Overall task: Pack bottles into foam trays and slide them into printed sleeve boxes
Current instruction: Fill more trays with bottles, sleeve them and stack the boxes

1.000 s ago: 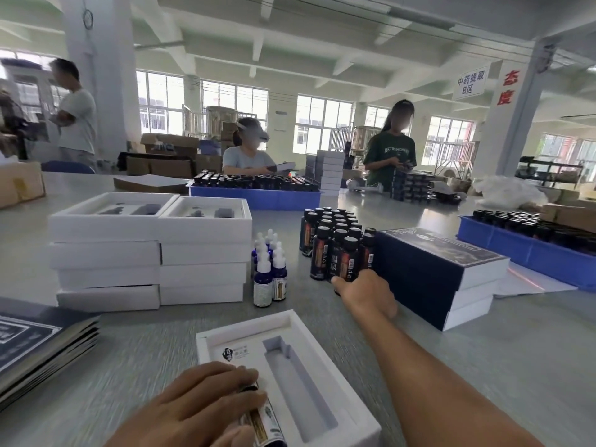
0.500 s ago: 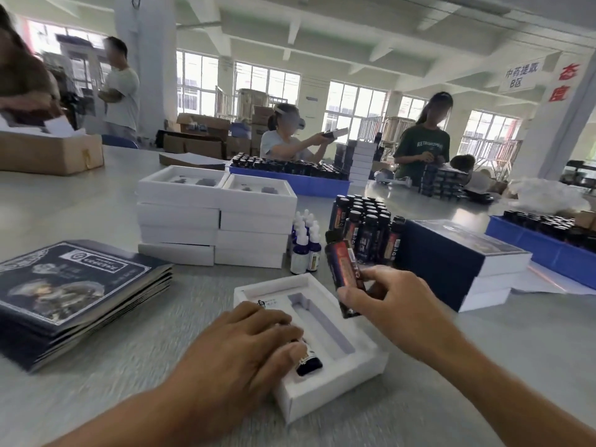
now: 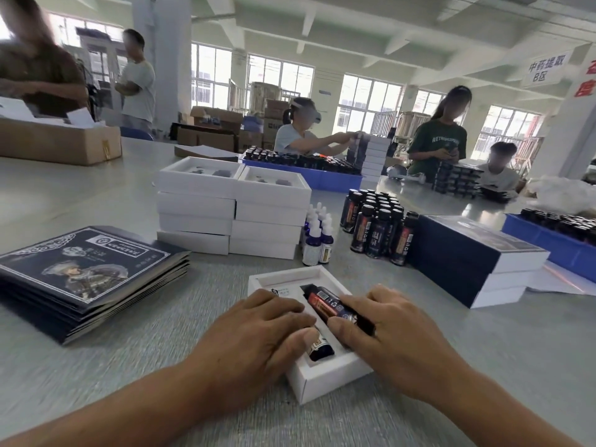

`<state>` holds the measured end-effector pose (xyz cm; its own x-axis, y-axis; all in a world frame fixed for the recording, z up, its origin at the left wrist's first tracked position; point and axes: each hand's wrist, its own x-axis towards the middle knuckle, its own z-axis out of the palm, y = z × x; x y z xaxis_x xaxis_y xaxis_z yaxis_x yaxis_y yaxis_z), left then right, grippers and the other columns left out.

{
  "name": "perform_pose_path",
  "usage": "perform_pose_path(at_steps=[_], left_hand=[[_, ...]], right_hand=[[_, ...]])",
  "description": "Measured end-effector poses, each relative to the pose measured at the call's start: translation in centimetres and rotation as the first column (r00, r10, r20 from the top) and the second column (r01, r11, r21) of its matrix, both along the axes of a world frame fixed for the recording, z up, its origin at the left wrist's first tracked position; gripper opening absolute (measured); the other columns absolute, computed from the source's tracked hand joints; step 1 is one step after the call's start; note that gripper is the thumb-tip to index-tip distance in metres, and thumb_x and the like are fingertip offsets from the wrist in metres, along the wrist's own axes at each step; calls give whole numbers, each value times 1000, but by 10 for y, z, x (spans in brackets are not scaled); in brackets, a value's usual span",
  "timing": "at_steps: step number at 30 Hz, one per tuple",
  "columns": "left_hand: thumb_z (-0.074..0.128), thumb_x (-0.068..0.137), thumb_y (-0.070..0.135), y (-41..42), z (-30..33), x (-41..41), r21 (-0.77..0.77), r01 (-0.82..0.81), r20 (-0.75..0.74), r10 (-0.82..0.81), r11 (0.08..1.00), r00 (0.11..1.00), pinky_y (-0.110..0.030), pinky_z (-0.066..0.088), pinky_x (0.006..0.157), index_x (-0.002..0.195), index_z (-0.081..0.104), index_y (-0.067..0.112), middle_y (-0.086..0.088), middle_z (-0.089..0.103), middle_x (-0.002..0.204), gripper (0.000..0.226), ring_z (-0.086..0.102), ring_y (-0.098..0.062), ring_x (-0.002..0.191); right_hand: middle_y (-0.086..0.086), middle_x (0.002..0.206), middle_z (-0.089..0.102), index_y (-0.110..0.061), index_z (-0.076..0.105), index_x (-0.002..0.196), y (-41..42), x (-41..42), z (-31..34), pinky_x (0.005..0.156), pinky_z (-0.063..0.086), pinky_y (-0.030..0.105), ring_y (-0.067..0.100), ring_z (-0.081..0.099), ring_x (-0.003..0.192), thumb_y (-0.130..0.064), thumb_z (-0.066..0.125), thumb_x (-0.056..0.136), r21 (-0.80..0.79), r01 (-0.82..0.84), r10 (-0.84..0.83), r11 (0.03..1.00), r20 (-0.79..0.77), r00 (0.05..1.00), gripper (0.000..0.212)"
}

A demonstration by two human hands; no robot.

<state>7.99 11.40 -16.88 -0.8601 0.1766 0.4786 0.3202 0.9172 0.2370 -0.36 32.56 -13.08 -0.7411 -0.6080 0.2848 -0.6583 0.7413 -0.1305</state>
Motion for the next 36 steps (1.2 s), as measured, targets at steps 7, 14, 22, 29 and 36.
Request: perform_pose_path(at_steps=[7, 14, 22, 29, 36], left_hand=[[15, 99, 63, -2, -5, -3, 12, -24, -4, 24, 1000, 1000, -25, 39, 100, 129, 56, 40, 25, 53, 130, 56, 37, 3, 121], [12, 98, 66, -2, -7, -4, 14, -29, 5, 29, 999, 1000, -29, 42, 99, 130, 54, 42, 25, 52, 132, 59, 35, 4, 122], [11, 97, 67, -2, -7, -4, 8, -34, 6, 34, 999, 999, -28, 41, 99, 130, 55, 41, 25, 53, 132, 61, 36, 2, 122], [10, 97, 66, -1, -10, -3, 4, -48, 21, 48, 999, 999, -23, 34, 100, 131, 56, 40, 22, 53, 133, 62, 35, 2, 123], [10, 97, 67, 2, -12, -2, 22, -73, 57, 72, 997, 996, -31, 36, 104, 131, 54, 44, 27, 49, 135, 60, 33, 6, 126]], right_hand=[[-18, 100, 52, -42, 54, 136, 0, 1, -5, 69, 42, 19, -2, 48, 83, -73, 42, 85, -82, -22, 24, 996, 25, 999, 61], [-20, 134, 47, -41, 45, 144, 3, -3, -7, 96, 41, 30, 5, 38, 121, -75, 34, 87, -50, -40, 45, 998, 116, 992, 67], [-23, 117, 50, -39, 62, 131, 3, -13, -8, 87, 43, 25, 1, 47, 111, -79, 48, 68, -224, -15, 72, 974, 249, 966, 76], [-14, 148, 38, -42, 56, 136, 0, -9, -6, 100, 46, 41, 13, 44, 127, -65, 46, 92, -51, -5, 16, 999, 214, 977, 51], [-16, 139, 56, -45, 53, 138, 6, -16, -10, 96, 47, 33, 5, 52, 115, -62, 53, 91, -145, 4, 51, 989, 371, 927, 50]])
